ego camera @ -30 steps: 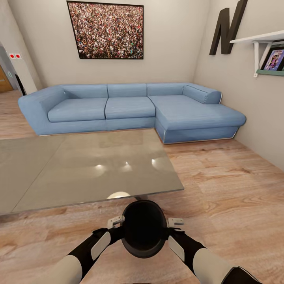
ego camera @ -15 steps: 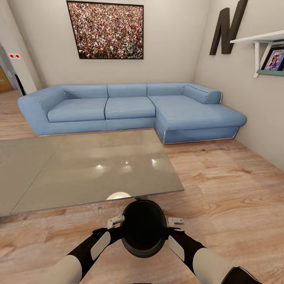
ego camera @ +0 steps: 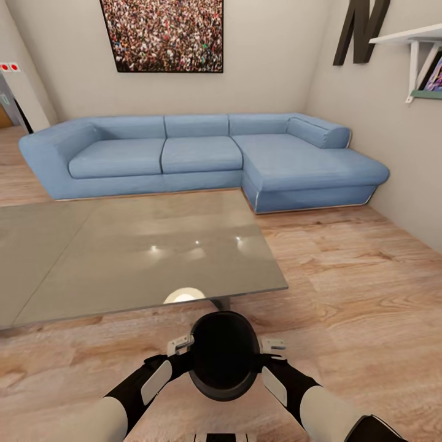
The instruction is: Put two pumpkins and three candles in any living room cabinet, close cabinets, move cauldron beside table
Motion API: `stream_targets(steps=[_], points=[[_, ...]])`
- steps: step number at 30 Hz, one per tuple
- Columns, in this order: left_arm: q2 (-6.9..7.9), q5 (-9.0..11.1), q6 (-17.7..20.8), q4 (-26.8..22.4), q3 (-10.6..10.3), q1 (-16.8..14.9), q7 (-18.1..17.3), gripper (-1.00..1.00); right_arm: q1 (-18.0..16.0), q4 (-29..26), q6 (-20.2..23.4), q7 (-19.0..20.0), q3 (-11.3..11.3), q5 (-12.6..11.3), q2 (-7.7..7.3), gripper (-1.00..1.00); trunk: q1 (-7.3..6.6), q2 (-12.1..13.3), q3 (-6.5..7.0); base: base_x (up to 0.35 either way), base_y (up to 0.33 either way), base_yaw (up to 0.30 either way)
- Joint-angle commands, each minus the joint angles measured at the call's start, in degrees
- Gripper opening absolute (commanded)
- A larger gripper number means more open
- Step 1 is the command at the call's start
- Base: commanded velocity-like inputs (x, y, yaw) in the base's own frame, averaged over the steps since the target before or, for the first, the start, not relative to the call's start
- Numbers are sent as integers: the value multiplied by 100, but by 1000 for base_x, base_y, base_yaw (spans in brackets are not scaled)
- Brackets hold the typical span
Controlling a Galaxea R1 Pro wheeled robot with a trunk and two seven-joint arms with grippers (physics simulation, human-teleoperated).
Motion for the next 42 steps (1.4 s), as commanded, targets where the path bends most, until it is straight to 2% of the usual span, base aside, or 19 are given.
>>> stream_targets(steps=[1, 6, 27, 28, 31, 32, 42], points=[[-30, 237, -10, -25, -1, -7, -37, -100, -1, -90, 21, 105, 86, -42, 1, -100, 0, -4, -27, 0, 0, 0], [-30, 237, -10, -25, -1, -7, -37, -100, -4, -90, 21, 105, 86, -42, 1, -100, 13, -11, -138, 0, 0, 0], [-30, 245, -17, -25, 16, -7, -37, -100, -5, -90, 23, 105, 86, -47, 1, -100, 13, -11, -138, 0, 0, 0], [-30, 245, -18, -25, 16, -7, -38, 100, -5, -90, 23, 105, 86, -49, 1, -100, 13, -11, -138, 0, 0, 0], [-30, 241, -24, -25, 17, -7, -38, 100, -5, -85, 25, 102, 86, -50, 2, -100, 13, -11, -138, 0, 0, 0], [-30, 240, -22, -25, 20, -7, -37, 100, -4, -83, 27, 104, 86, -50, 2, 100, 13, -11, -138, 0, 0, 0], [-29, 239, -20, -25, 23, -7, -37, 100, -3, -88, 21, 105, 86, -50, 0, 100, 13, -11, -138, 0, 0, 0]])
